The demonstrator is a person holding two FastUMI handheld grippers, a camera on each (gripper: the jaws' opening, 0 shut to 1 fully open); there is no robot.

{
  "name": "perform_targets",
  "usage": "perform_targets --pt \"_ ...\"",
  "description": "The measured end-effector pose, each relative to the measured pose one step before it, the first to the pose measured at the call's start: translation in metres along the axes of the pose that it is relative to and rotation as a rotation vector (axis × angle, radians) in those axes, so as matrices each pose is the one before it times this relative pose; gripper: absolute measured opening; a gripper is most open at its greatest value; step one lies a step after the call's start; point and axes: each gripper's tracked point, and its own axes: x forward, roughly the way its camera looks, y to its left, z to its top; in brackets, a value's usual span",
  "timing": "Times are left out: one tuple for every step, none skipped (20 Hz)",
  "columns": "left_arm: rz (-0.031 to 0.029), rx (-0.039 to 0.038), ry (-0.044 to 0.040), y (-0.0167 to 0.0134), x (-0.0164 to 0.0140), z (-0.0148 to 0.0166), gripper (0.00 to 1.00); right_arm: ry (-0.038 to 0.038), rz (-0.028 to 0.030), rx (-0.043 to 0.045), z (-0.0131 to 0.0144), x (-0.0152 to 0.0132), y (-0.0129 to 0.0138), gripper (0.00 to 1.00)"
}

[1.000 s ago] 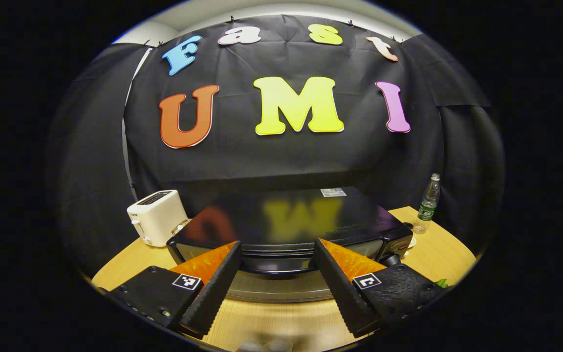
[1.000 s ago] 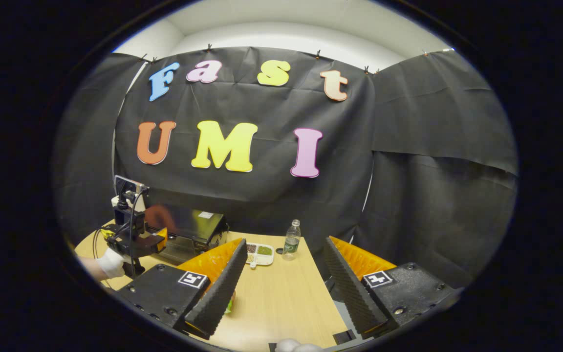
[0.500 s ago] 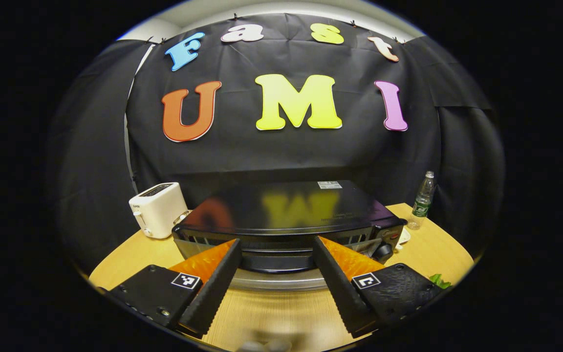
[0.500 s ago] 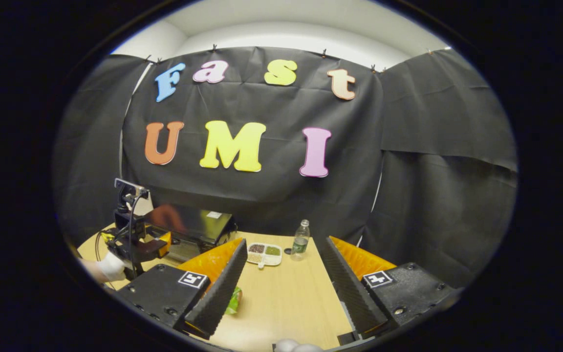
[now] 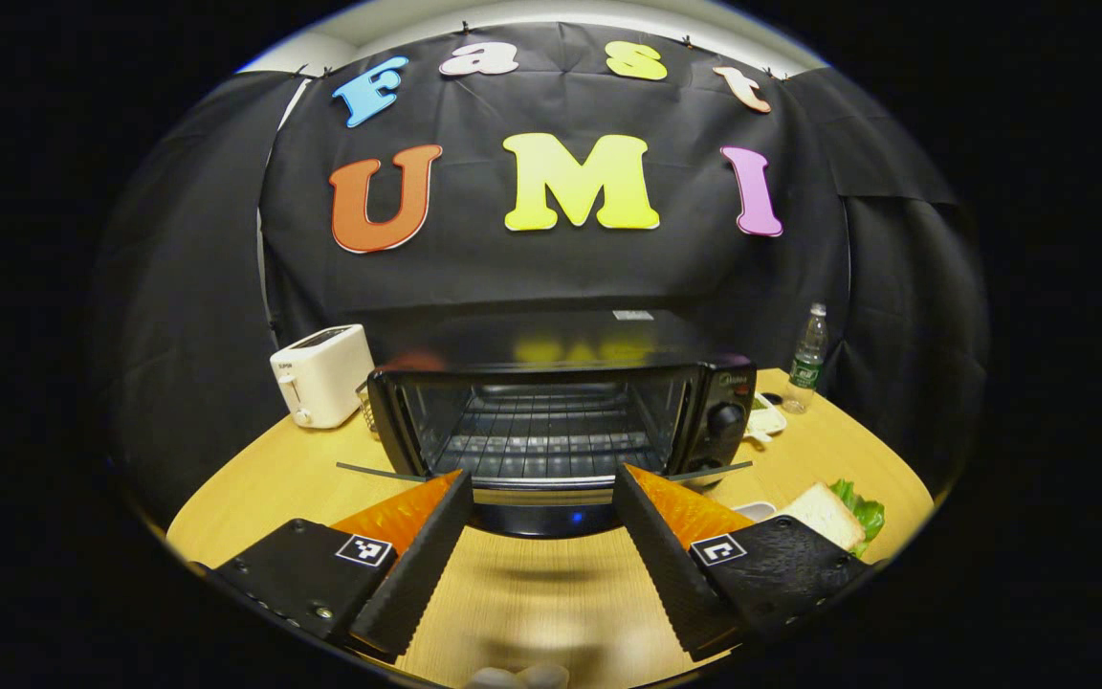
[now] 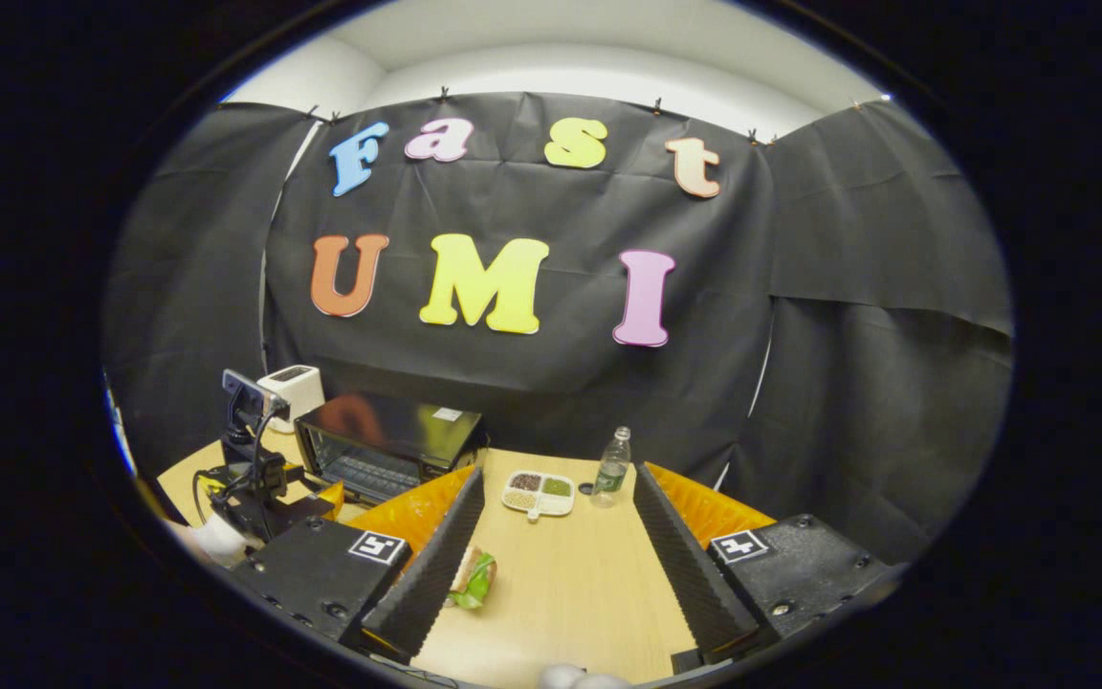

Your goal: Open the electric oven with the left hand, put the food in, and close the electric oven.

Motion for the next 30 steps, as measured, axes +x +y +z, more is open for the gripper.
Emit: perform_targets --pt "0.0006 0.00106 0.01341 0.00074 -0.0037 -0.00771 0.98 0.00628 0.00262 -0.00453 -0.00318 -0.00245 0.00141 0.96" --pt "0.00018 0.00094 0.01742 0.0005 -0.0037 -0.0111 0.98 0.00579 0.00412 -0.00152 -0.00201 -0.00118 0.00121 0.96" --pt "0.00036 -0.00189 0.01769 -0.00055 -0.00227 -0.00956 0.98 0.00503 0.00331 0.00144 -0.00297 -0.0007 0.00153 0.96" --pt "-0.00115 0.00003 0.01834 0.002 -0.00195 -0.00949 0.97 0.00592 0.0025 -0.00224 -0.00147 -0.00072 0.00157 0.96" --pt "-0.00417 -0.00131 0.00854 -0.00109 -0.00347 -0.00765 0.98 0.00625 -0.00093 -0.0033 -0.00269 -0.00023 0.00091 0.96" --pt "-0.00408 -0.00421 0.0122 -0.00013 -0.00024 -0.00614 0.98 0.0034 0.0025 -0.00002 -0.00092 -0.00017 0.00153 0.96" --pt "-0.00548 -0.00247 0.01297 -0.00089 -0.00142 -0.00665 0.98 0.00364 0.00041 -0.0007 -0.00238 0.00007 -0.0002 0.96" --pt "-0.00454 0.00315 0.00743 0.00072 0.00007 -0.0053 0.98 0.00166 0.00226 0.00068 -0.00092 -0.00041 0.00048 0.96" --pt "-0.00357 0.00667 0.01194 -0.00111 -0.00018 -0.00565 0.98 0.00402 0.0006 -0.00064 -0.00172 -0.00001 0.00079 0.96" --pt "-0.00141 0.00653 0.01412 0.00009 0.00096 -0.00787 0.98 0.00283 0.003 -0.00131 -0.00069 -0.00043 0.00088 0.96" --pt "-0.00436 -0.00063 0.00604 -0.00001 0.00064 -0.0053 0.98 0.00268 0.00149 -0.00247 -0.00244 -0.00007 0.00146 0.96" --pt "-0.00278 -0.00208 0.01646 -0.00073 -0.00083 -0.00585 0.97 0.00346 0.00218 -0.00392 -0.00038 0.00047 0.00065 0.96" --pt "-0.00225 -0.00739 0.00722 -0.00075 0.00043 -0.00394 0.96 0.00413 -0.00073 -0.00328 -0.00305 0.00102 -0.00021 0.96" --pt "0.00043 -0.00057 0.01427 -0.00038 0.00151 -0.00554 0.95 0.00506 0.00052 -0.00075 -0.00206 0.00062 -0.0003 0.96" --pt "0.00327 0.00111 0.01417 0.00077 0.00156 -0.00491 0.96 0.00755 0.00139 0.00145 -0.00412 0.00119 0.00103 0.96" --pt "0.00178 -0.00431 0.01229 0.00101 0.00194 -0.00618 0.95 0.00962 -0.00004 0.00091 -0.00334 0.00103 -0.00018 0.96" --pt "0.00052 -0.00456 0.01463 0.00039 0.00206 -0.00427 0.95 0.00756 0.00076 -0.00024 -0.00364 0.00049 0.0002 0.96" --pt "-0.00034 -0.0102 0.01154 -0.00069 0.00179 -0.00447 0.95 0.00502 0.00095 -0.00311 -0.00217 0.00046 0.00001 0.96" --pt "-0.00173 -0.00301 0.01778 -0.00094 0.00213 -0.00508 0.95 0.00475 -0.00161 -0.00306 -0.00226 0.00075 -0.00047 0.96" --pt "-0.0027 -0.00029 -0.00191 -0.00089 -0.0009 -0.00093 0.95 0.00429 -0.0002 -0.00031 -0.00136 0.00127 -0.00032 0.96" --pt "-0.00208 0.00287 -0.00474 -0.00085 -0.00094 -0.00071 0.95 0.00534 0.00329 0.00149 -0.00301 0.00036 0.00053 0.96" --pt "-0.00065 0.01008 -0.00046 0.00093 0.0009 -0.00006 0.95 0.00532 -0.00103 -0.00037 -0.00221 0.0013 -0.00036 0.96" --pt "0.00014 0.00838 0.0048 -0.00039 0.00067 -0.00233 0.95 0.00501 0.00094 -0.00134 -0.0023 0.00133 -0.00022 0.96" --pt "0.00259 0.0045 0.00339 0.00093 -0.00002 -0.00055 0.96 0.00313 0.00095 -0.00076 -0.00055 0.00096 -0.00041 0.96" --pt "0.00079 -0.00153 -0.01829 0.00092 -0.00096 0.00311 0.96 0.00204 0.00368 0.00329 -0.00081 0.00062 0.00078 0.96" --pt "0.00105 -0.0031 -0.00993 0.00078 -0.00157 0.00319 0.96 -0.00022 0.00091 0.0009 0.00007 0.00118 -0.0006 0.96" --pt "0.00362 -0.00356 -0.01014 0.00176 -0.00205 0.00422 0.96 0.00289 0.00262 -0.00152 -0.00114 0.00163 0.0007 0.96" --pt "0.00325 0.00138 -0.01295 0.00091 -0.00313 0.00439 0.96 0.00267 0.00398 -0.00171 -0.00004 0.00303 0.00008 0.96" --pt "0.00862 0.0005 -0.0123 0.00255 -0.00608 0.00622 0.96 0.00206 0.00183 -0.00192 -0.00179 0.00296 -0.00084 0.96" --pt "-0.00382 -0.00381 -0.02664 0.00081 -0.00854 0.00944 0.96 0.00147 0.00419 0.00545 -0.00096 0.00317 0.00015 0.96"
